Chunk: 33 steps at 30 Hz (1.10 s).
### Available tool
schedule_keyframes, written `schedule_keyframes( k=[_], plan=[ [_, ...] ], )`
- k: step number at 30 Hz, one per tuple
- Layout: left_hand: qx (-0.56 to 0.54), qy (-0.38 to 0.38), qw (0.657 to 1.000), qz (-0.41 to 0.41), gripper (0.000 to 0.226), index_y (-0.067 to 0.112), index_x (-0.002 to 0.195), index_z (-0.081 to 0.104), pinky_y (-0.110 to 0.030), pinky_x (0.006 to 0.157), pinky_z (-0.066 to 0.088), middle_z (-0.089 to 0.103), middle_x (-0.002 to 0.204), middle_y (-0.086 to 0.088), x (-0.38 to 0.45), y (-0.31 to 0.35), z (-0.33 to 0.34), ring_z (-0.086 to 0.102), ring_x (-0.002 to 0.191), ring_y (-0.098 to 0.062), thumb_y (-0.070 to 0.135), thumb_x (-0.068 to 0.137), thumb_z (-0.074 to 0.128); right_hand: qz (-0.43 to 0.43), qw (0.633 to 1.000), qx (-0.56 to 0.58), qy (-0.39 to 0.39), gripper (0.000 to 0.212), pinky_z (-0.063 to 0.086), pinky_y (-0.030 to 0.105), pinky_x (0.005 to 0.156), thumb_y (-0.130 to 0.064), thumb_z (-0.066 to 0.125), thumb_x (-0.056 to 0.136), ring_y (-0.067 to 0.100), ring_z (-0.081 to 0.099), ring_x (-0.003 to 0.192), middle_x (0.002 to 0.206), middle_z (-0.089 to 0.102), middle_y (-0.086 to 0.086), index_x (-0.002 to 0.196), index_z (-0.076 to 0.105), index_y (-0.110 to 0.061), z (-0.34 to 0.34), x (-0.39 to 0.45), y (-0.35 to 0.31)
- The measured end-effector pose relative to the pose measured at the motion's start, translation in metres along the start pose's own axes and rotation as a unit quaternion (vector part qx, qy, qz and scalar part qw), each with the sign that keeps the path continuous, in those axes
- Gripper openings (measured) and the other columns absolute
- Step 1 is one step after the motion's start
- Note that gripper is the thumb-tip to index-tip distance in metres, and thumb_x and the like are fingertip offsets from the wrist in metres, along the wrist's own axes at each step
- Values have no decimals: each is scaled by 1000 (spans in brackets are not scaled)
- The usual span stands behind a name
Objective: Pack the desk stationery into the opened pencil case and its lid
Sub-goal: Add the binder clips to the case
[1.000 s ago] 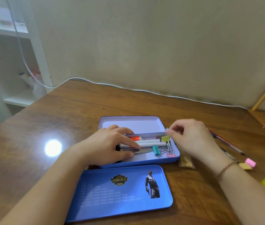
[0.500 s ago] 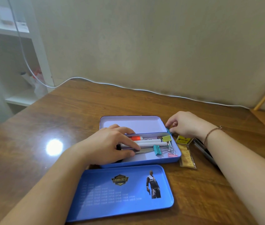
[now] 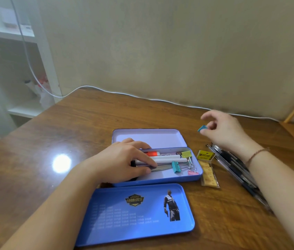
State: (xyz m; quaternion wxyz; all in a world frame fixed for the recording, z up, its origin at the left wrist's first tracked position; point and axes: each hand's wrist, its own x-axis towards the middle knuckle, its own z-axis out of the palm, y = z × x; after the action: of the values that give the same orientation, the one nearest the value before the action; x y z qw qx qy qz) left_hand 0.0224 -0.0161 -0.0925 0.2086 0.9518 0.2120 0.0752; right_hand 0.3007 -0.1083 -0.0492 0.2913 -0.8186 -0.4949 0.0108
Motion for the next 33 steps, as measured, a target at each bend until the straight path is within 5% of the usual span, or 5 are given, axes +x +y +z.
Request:
schedule_keyframes(
  k=[6,10,15,22,33],
  plan=[
    [1,0,1000,-1,23,55,111,66,-29,103,36,45,144,18,0,0,0,36,125,-6,47,91,60,-16,968,248,-3,18,54,31,60,-3,75,78,16,66,58,68,72,5,80,70,-19,-8,-70,-26],
    [1,-1,1000,-4,23,56,111,66,-29,103,36,45,143,19,0,1,0,36,124,-5,48,90,60,-35,992,117,27,10,42,13,59,-24,79,76,2,56,70,82,68,-12,82,75,-30,14,-91,-22],
    [4,-2,1000,-2,23,56,111,66,-28,102,36,45,143,19,0,0,1,36,122,-4,47,91,60,-32,997,20,69,7,40,31,79,-37,77,77,12,45,95,88,57,-17,82,77,-33,35,-91,-16],
    [7,0,1000,-3,22,57,110,65,-29,102,36,45,142,20,0,0,1,36,123,-4,47,91,60,-27,993,-85,75,10,39,35,81,-45,71,79,11,34,95,94,54,-16,80,76,-37,39,-87,-9],
    [8,-2,1000,-1,22,57,110,65,-27,103,35,44,143,19,1,0,1,36,124,-4,47,91,60,-42,993,-92,59,14,36,32,79,-43,77,71,9,30,95,96,53,-15,64,69,-35,34,-87,-7]
  ],
)
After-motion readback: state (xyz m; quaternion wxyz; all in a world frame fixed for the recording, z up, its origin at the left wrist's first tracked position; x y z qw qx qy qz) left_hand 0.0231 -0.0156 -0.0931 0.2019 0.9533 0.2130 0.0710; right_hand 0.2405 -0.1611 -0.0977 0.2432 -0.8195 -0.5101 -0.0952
